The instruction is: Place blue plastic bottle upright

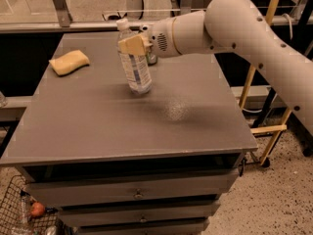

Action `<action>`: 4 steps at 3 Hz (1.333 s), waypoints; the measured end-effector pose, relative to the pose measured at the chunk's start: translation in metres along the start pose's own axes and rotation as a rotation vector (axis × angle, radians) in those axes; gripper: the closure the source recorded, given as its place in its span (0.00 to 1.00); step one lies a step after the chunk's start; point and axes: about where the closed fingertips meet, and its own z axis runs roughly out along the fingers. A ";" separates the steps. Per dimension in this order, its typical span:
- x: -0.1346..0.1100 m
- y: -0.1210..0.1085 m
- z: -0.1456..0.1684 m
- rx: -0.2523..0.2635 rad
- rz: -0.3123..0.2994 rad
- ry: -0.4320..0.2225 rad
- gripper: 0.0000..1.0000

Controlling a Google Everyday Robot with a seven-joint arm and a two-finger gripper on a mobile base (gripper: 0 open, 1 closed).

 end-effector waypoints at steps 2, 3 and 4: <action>0.002 0.000 -0.001 0.000 0.000 0.000 1.00; 0.002 0.000 -0.001 0.000 0.000 0.000 1.00; 0.011 -0.002 -0.006 0.004 -0.066 0.036 1.00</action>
Offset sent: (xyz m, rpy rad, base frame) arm -0.0087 -0.0164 0.0147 0.0164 -0.1667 0.0195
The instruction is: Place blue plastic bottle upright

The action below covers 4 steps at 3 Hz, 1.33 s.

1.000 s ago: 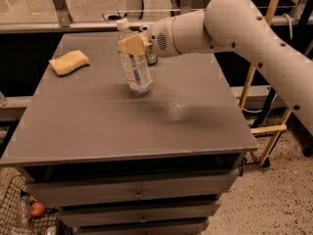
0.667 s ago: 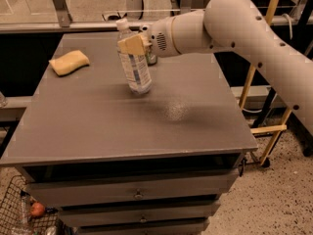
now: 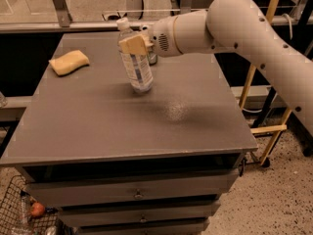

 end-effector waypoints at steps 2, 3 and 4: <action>0.025 0.000 -0.009 0.017 -0.094 0.070 1.00; 0.026 0.000 -0.013 0.018 -0.079 0.075 1.00; 0.020 0.002 -0.016 0.014 -0.044 0.074 1.00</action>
Offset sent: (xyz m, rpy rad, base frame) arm 0.0052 -0.0081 0.0403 0.0412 -0.1509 0.0461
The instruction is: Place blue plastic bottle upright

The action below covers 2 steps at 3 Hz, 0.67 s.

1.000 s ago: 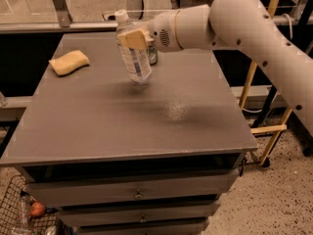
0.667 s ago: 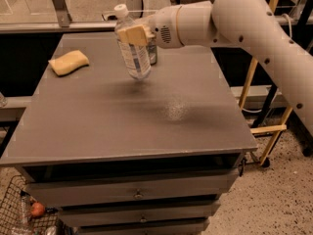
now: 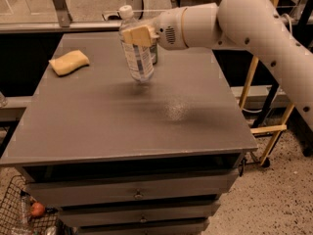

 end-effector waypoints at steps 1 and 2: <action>-0.011 0.001 0.000 -0.004 0.025 0.012 1.00; -0.021 0.000 -0.001 -0.007 0.040 0.021 1.00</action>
Offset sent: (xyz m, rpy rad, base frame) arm -0.0052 -0.0134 -0.0306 0.0509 0.0305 -0.0364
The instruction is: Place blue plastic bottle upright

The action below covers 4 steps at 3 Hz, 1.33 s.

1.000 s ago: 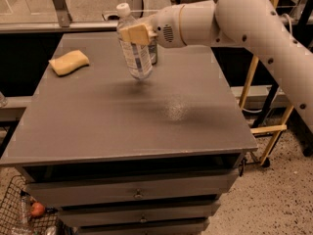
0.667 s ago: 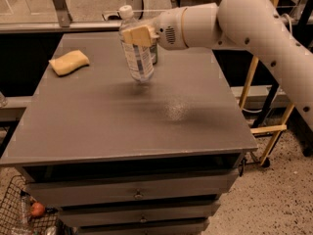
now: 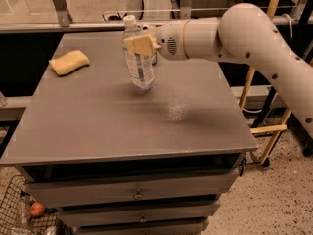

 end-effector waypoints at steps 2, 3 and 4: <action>-0.018 0.000 -0.009 -0.020 0.032 0.009 1.00; -0.025 0.000 -0.014 -0.030 0.049 0.014 1.00; -0.023 0.000 -0.015 -0.030 0.049 0.014 0.82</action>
Offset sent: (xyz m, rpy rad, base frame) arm -0.0118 -0.0262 -0.0233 0.0357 0.0288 -0.0618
